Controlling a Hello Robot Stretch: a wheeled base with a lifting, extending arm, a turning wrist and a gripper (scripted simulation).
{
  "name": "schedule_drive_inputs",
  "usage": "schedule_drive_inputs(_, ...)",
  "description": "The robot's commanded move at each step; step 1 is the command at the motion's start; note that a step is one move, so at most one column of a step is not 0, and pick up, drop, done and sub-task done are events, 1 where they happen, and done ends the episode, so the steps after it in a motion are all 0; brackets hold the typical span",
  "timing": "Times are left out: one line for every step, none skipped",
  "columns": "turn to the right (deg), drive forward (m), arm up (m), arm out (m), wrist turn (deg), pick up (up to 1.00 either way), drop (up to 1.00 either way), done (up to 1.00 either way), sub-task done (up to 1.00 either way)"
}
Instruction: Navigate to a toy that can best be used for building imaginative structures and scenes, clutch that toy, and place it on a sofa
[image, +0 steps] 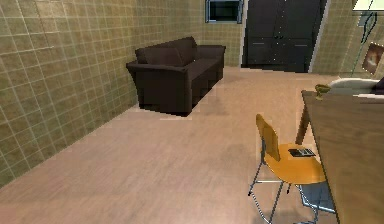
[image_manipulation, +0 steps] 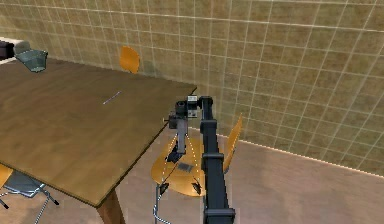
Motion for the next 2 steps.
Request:
schedule_drive_inputs(0.0, 0.0, 0.0, 0.0, 45.0, 0.0, 0.0, 0.0, 0.0)
schedule_drive_inputs(0.0, 0.0, 0.0, 0.0, 45.0, 0.0, 0.0, 0.0, 0.0)
